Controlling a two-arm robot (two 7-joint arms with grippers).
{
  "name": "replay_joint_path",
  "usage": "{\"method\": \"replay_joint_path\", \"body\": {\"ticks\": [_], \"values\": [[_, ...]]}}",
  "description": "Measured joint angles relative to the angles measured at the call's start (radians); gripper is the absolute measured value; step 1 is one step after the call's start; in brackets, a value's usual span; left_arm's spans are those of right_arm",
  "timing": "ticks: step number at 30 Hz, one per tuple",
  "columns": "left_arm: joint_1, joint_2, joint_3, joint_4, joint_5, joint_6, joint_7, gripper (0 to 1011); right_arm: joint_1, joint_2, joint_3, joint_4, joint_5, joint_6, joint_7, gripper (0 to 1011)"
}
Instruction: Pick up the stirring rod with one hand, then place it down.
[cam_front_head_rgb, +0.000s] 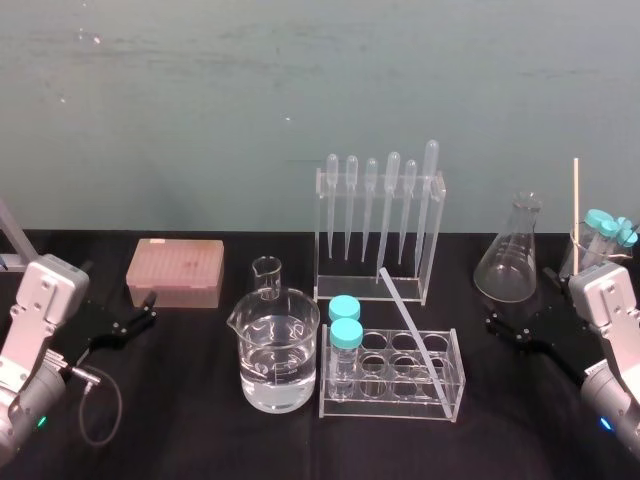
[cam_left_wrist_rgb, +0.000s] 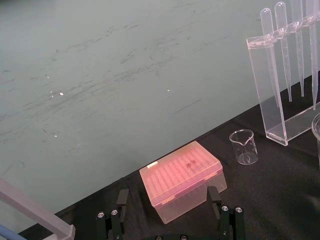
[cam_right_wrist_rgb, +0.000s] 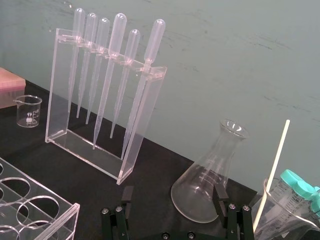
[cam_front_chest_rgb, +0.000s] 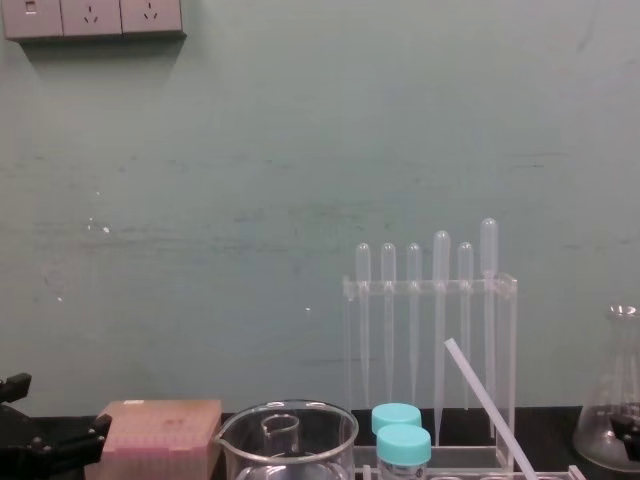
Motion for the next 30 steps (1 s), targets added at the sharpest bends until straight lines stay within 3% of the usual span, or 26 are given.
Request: {"method": "replay_joint_path", "body": {"ticks": [30], "values": [[0.000, 0.000, 0.000, 0.000, 0.000, 0.000, 0.000, 1000, 0.000, 0.000, 0.000, 0.000, 0.000, 0.000, 0.000, 1000]]}}
